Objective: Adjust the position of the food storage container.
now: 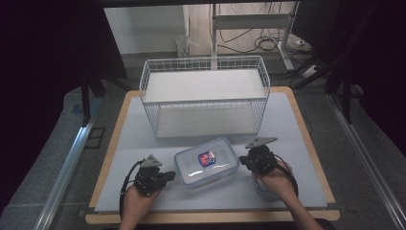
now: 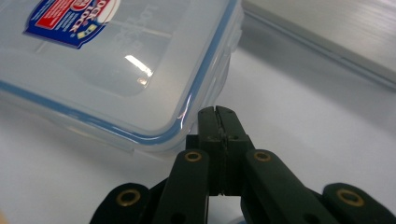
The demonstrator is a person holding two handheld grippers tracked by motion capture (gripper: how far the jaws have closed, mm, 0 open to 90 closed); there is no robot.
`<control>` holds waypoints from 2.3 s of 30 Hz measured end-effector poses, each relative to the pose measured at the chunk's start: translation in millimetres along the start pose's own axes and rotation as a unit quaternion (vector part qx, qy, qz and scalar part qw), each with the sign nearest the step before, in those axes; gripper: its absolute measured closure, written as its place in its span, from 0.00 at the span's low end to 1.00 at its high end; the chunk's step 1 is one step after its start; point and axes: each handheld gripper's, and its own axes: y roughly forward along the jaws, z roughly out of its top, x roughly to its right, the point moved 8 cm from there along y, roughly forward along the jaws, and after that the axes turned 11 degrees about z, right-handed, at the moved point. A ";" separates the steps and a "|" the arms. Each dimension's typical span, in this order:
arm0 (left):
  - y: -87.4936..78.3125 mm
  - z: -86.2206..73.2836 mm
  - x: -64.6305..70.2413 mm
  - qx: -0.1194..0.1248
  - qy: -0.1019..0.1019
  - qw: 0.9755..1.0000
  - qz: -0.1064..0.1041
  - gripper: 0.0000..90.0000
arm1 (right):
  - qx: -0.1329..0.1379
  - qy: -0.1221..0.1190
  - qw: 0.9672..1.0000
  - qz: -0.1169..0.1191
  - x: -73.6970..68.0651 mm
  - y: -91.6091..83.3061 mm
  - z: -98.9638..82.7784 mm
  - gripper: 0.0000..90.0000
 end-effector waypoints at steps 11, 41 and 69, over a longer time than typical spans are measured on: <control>2.4 8.4 -10.3 -0.004 -0.001 1.000 0.025 1.00 | 0.014 -0.002 0.999 0.039 -25.8 -10.8 -12.5 0.99; 36.0 43.8 -31.1 0.006 -0.022 0.999 0.027 1.00 | -0.012 0.018 1.000 0.004 -15.8 2.1 -19.7 0.99; -28.3 -6.9 -4.8 0.066 0.062 0.994 0.056 0.07 | 0.091 -0.044 0.995 0.017 -17.6 -34.2 -36.7 0.08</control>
